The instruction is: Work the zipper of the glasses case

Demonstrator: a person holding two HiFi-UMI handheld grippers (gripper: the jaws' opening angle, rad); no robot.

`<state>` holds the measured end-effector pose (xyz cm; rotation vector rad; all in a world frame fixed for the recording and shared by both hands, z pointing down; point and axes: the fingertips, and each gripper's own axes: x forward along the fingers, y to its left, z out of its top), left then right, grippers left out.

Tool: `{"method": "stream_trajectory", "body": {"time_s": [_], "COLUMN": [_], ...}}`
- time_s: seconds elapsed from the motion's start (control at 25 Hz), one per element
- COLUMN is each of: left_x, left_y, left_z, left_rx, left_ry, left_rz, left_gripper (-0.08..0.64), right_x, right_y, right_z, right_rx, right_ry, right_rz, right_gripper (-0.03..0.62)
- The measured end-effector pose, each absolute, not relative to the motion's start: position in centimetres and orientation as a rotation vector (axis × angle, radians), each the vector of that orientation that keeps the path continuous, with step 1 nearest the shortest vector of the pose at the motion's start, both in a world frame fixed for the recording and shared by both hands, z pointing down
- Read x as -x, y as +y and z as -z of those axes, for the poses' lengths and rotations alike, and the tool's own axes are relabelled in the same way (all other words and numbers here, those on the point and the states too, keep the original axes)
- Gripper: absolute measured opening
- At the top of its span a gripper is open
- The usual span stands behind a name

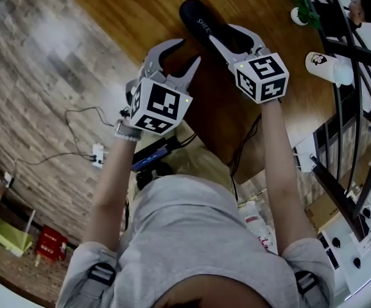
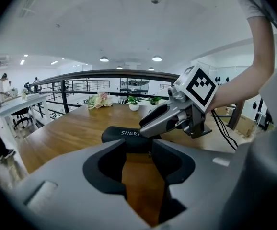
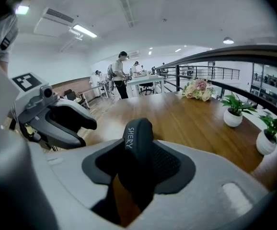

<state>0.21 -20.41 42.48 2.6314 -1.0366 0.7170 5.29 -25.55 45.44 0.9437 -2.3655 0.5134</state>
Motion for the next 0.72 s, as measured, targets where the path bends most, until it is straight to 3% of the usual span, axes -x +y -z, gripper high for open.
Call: {"method": "stream_trajectory", "body": {"time_s": [0.72], "left_x": [-4.1], "left_y": [-20.2], "left_z": [-49.5], "left_rx": [-2.580], "left_ry": [-0.855], "left_rz": [-0.941], "left_gripper": [0.164], "right_x": [-5.1], "right_y": [-25.5], "right_z": [-45.7], "right_rx": [-0.862], "right_ry": [-2.369], "right_rz": [-0.674], "right_gripper": [0.176]}}
